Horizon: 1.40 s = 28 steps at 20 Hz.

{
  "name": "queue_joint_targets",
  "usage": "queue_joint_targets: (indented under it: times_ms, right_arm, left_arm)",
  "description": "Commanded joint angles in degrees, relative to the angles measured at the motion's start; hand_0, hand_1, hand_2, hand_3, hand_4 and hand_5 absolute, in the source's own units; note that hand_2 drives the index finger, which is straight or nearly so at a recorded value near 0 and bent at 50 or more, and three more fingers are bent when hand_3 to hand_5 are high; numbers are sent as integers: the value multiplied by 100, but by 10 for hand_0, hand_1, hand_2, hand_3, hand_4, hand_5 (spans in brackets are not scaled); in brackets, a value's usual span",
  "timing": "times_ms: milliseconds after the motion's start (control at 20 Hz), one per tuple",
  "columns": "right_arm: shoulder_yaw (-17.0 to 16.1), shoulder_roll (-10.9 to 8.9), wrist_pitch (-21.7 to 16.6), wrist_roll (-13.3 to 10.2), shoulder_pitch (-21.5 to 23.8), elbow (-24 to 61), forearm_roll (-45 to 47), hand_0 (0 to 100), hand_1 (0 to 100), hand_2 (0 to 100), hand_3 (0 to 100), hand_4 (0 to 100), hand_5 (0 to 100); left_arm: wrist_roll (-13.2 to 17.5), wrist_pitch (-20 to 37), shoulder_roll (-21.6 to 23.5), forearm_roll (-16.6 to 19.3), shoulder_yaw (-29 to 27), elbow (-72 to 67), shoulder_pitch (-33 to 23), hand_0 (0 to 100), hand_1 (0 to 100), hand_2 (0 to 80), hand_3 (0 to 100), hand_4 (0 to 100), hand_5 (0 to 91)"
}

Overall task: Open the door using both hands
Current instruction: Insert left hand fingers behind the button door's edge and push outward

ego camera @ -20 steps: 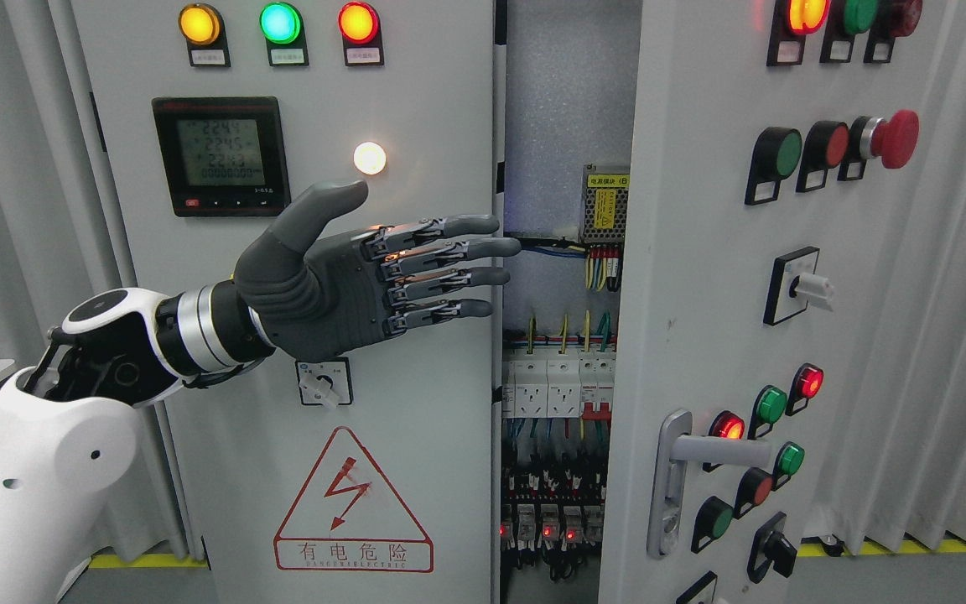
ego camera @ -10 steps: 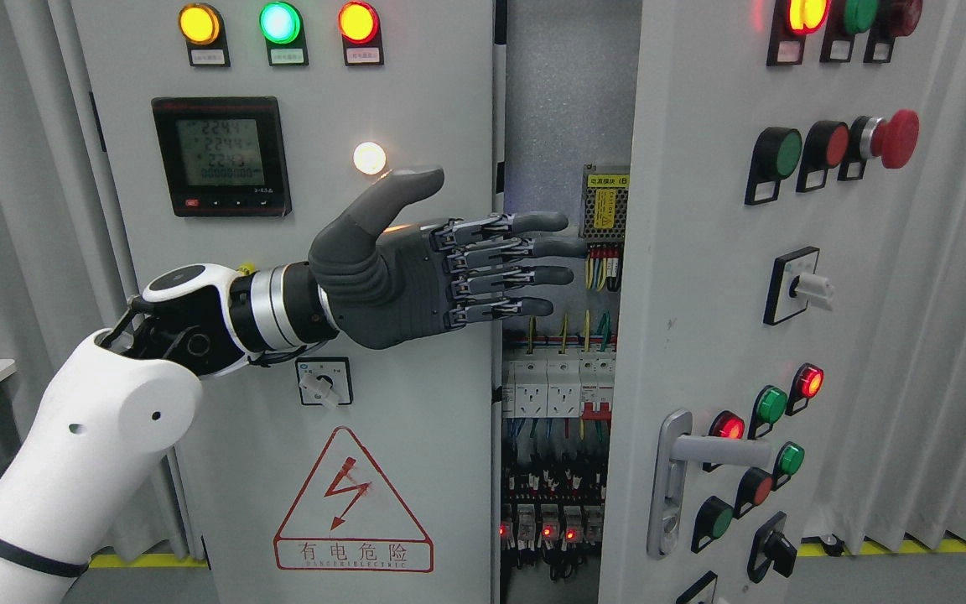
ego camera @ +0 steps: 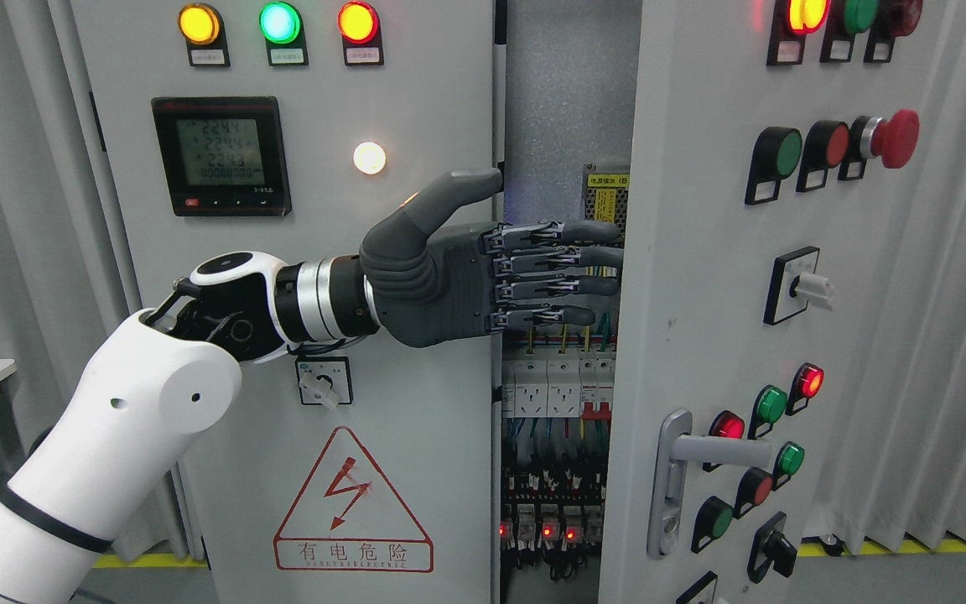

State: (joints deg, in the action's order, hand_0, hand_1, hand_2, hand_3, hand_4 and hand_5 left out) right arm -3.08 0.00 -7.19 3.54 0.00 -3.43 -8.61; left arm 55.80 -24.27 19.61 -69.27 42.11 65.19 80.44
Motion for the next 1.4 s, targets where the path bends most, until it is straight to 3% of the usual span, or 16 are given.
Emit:
queue_joint_targets:
  times_ms: [0,651,801,951,1051,1352]
  right_arm:
    - [0,0,-2,-2,-193,0,0,219,0,0,0,0,0]
    - [0,0,-2,-2,-193,0,0,219,0,0,0,0,0]
    - [0,0,-2,-2,-193,0,0,219,0,0,0,0,0]
    - [0,0,-2,-2,-193,0,0,218,0,0,0,0,0]
    - [0,0,-2,-2,-193,0,0,219,0,0,0,0,0]
    - [0,0,-2,-2,-193,0,0,219,0,0,0,0,0]
  left_arm:
    - [1,-7,-229,-131,394,-111,217,296,0,26,26,38,0]
    - [-34,2,-818,-324,772,-199,647,296,0,26,26,36,0]
    - [-288,54,-810,-1121,1359,-217,1200,296,0,26,27,36,0]
    - [-359,711,-801,-1843,2483,-305,1728,296,0,26,27,37,0]
    - [-351,1204,-845,-1933,2959,-305,1800,296,0,26,27,37,0]
    - [-359,1258,-1091,-1924,3084,-322,1800,296,0,26,27,37,0]
